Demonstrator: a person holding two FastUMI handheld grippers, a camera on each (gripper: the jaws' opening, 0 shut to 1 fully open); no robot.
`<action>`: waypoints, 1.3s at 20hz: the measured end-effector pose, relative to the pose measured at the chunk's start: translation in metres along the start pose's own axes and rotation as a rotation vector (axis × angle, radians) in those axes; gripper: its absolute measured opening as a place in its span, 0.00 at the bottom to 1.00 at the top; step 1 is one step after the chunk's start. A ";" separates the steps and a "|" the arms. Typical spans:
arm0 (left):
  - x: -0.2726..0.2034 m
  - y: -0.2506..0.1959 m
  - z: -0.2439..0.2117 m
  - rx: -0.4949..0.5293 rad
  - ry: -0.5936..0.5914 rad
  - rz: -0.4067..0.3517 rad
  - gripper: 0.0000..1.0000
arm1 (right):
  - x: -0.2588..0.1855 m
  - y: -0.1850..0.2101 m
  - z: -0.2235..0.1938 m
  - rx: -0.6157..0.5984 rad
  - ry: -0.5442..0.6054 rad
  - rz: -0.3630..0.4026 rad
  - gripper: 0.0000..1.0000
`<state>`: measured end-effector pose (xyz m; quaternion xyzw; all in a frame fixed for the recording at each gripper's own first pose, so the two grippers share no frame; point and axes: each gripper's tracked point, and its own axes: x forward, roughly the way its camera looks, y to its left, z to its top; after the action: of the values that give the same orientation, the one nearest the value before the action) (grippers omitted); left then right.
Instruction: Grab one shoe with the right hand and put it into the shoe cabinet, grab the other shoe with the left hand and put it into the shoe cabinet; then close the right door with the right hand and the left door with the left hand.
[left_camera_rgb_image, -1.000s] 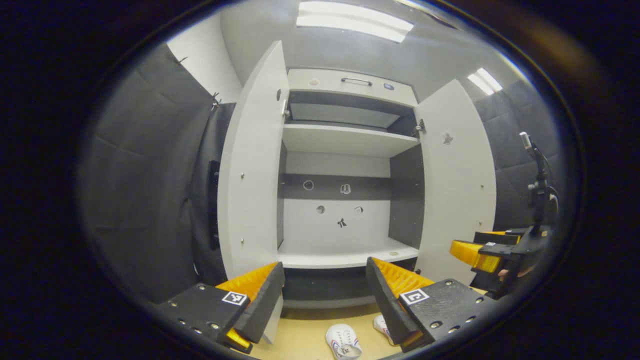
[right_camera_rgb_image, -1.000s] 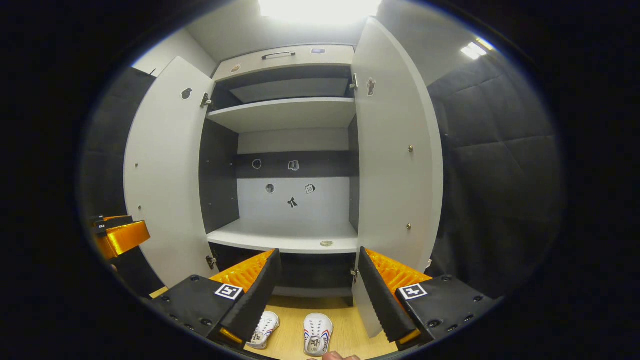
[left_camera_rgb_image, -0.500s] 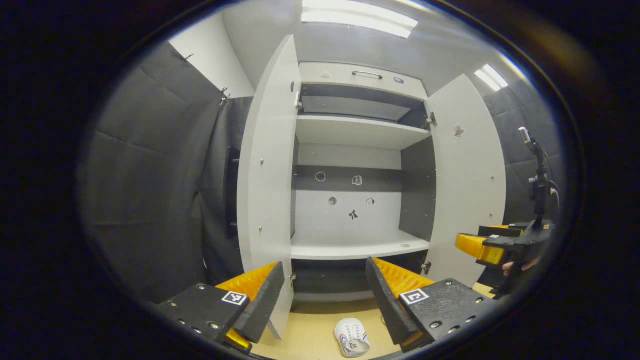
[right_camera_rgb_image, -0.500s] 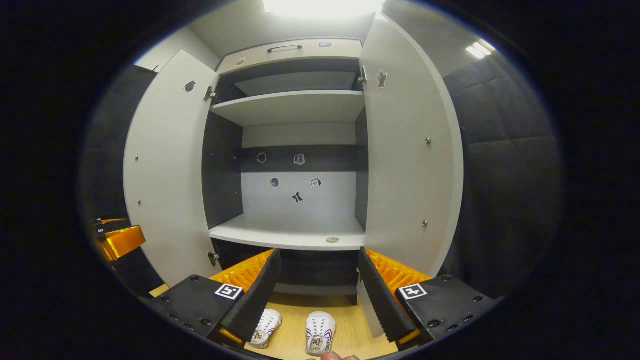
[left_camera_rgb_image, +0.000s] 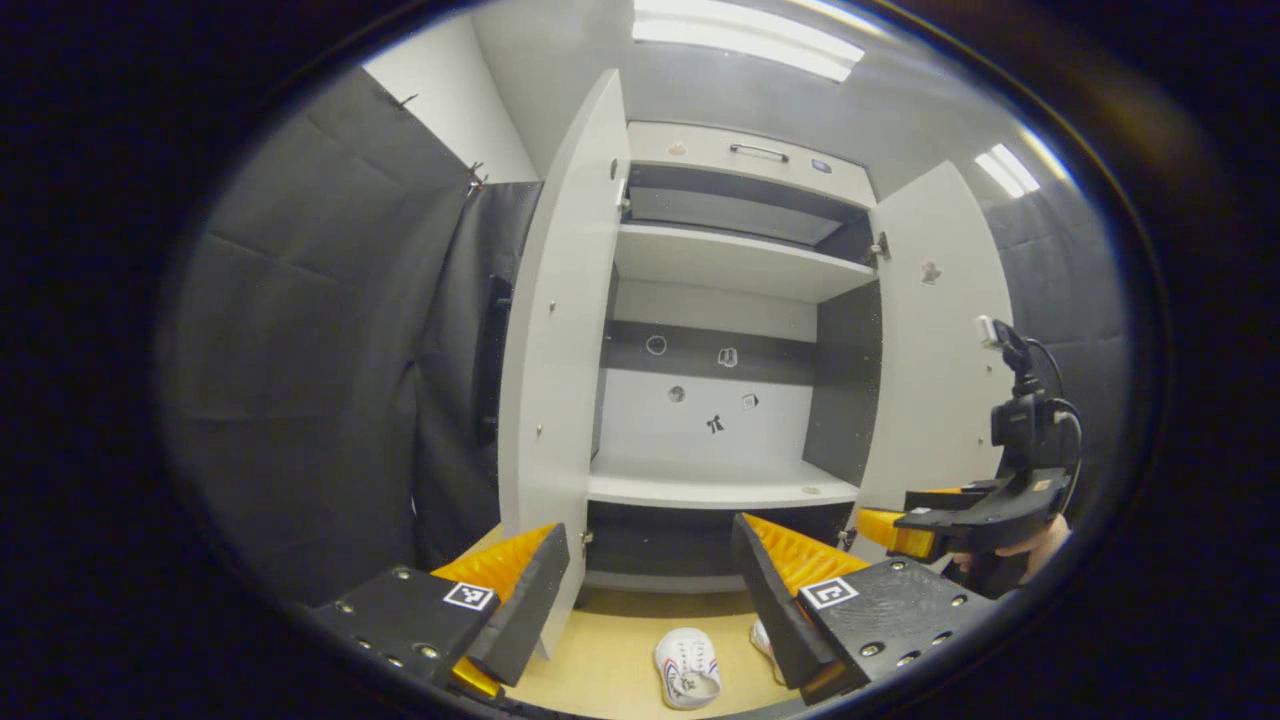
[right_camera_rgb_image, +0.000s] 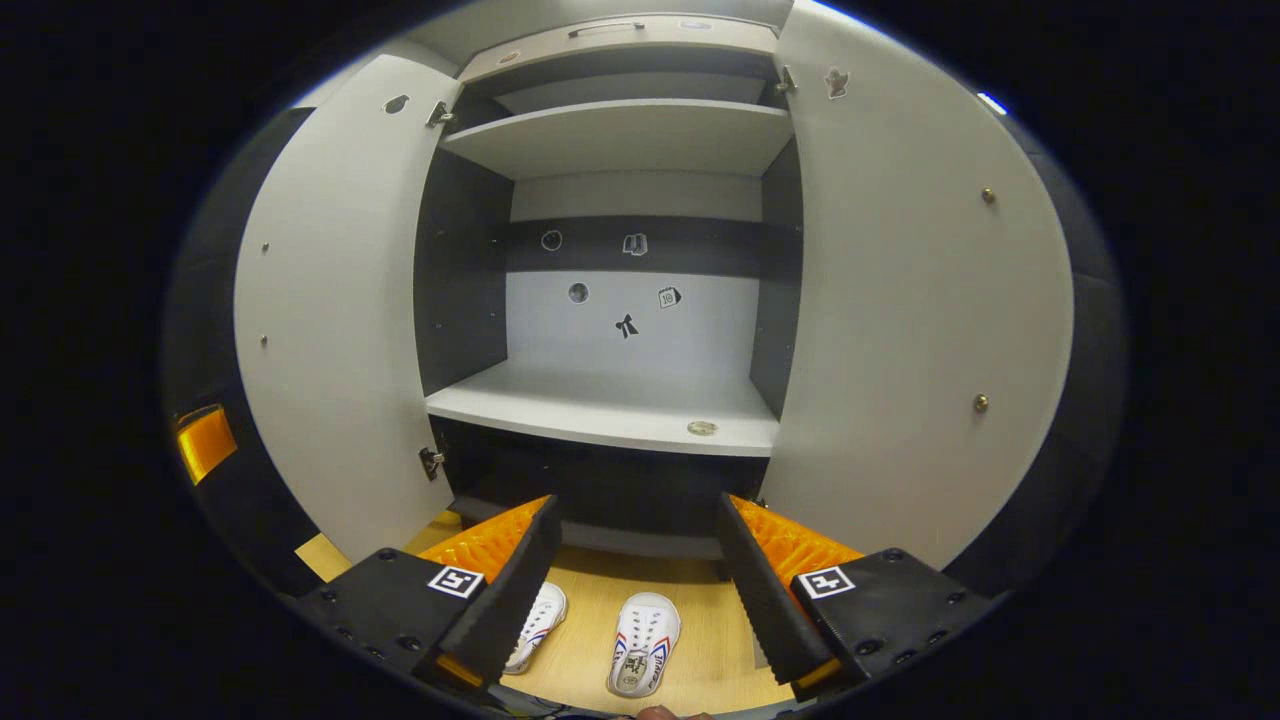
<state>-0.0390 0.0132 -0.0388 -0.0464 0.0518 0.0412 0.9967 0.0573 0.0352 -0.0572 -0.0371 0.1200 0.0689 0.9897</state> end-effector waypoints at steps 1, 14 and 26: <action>-0.002 -0.001 -0.002 0.007 0.006 -0.006 0.94 | 0.007 0.001 0.003 0.014 -0.006 0.009 0.98; -0.013 -0.022 -0.059 -0.011 0.137 -0.074 0.95 | 0.076 0.033 -0.127 0.104 0.338 0.172 0.97; 0.000 -0.041 -0.126 -0.012 0.307 -0.175 0.94 | 0.108 0.031 -0.294 0.015 0.602 0.130 0.93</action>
<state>-0.0483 -0.0398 -0.1601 -0.0623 0.1990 -0.0529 0.9766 0.0886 0.0529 -0.3695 -0.0409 0.4105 0.1172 0.9034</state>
